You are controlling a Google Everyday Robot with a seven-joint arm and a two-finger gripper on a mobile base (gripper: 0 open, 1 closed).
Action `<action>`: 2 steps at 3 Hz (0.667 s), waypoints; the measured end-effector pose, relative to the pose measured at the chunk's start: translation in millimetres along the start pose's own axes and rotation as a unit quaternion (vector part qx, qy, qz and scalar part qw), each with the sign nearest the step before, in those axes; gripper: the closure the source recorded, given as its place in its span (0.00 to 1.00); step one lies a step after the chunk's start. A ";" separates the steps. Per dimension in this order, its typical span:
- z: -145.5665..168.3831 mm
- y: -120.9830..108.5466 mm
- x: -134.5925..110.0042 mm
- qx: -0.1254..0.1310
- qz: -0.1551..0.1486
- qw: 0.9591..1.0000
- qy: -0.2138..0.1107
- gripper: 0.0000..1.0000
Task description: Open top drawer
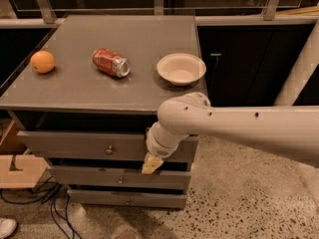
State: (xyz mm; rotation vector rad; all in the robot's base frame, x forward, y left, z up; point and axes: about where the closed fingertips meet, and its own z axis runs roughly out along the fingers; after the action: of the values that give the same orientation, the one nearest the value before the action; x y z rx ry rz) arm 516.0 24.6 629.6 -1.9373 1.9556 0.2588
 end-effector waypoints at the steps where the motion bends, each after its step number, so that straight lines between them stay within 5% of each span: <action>1: 0.0 0.0 0.0 0.000 0.000 1.000 0.000 0.63; 2: 0.0 0.0 0.0 0.000 0.000 1.000 0.000 0.84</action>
Offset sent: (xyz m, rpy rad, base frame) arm 0.0000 0.0000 0.0000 0.0000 0.0000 0.0000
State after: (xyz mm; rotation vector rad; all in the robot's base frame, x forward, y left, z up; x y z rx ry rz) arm 516.0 24.6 629.6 -1.9374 1.9556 0.2588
